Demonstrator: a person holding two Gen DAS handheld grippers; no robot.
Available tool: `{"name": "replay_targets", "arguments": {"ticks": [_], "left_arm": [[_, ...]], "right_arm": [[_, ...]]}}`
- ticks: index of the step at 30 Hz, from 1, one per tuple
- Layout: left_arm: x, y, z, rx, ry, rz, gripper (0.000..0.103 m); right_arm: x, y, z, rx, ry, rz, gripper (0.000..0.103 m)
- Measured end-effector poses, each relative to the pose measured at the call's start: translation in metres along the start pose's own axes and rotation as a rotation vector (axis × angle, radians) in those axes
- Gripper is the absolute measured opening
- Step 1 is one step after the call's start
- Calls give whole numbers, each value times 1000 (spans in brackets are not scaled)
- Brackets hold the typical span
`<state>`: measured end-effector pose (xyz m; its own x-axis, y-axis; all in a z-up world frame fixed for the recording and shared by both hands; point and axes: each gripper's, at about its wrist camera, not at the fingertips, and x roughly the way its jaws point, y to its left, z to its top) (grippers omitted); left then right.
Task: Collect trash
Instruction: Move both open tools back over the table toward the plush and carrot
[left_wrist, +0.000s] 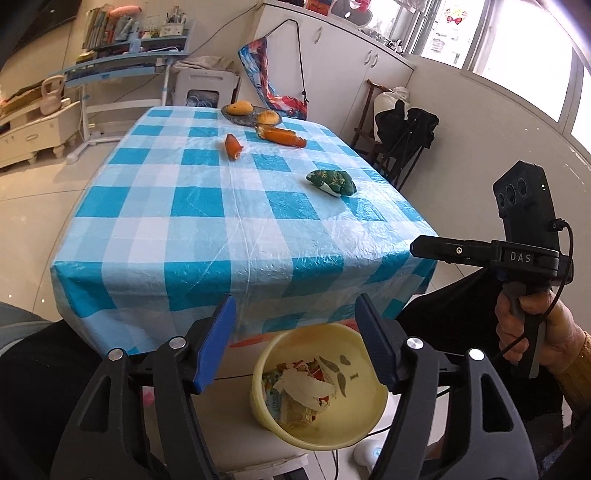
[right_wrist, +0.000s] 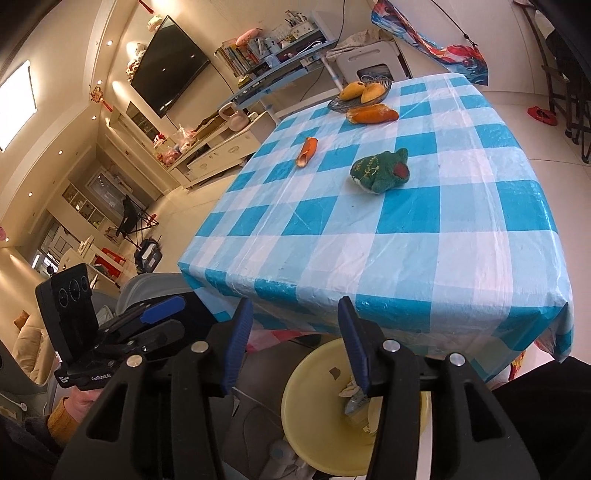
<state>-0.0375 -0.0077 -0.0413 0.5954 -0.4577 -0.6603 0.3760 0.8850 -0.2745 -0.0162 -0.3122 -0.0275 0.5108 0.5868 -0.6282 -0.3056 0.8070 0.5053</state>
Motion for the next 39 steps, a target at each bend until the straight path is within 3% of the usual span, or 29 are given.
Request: {"name": "replay_targets", "arguments": {"ticks": [3,16,24,39], "left_arm": [[-3,-2,2,18,-16,34,70],[-8,-5,5,59,-49,154,85],[-8,6,8,22,-56,227,95],[-2,30,35,-51,-82,327,96]], "right_arm": [[2,1,0,-5,4,-12,53],[6,5,-1,-30,13,-43,55],[4,7,0,-31,-13,-81,60],[18,8,49,-96,-35,-192,65]]}}
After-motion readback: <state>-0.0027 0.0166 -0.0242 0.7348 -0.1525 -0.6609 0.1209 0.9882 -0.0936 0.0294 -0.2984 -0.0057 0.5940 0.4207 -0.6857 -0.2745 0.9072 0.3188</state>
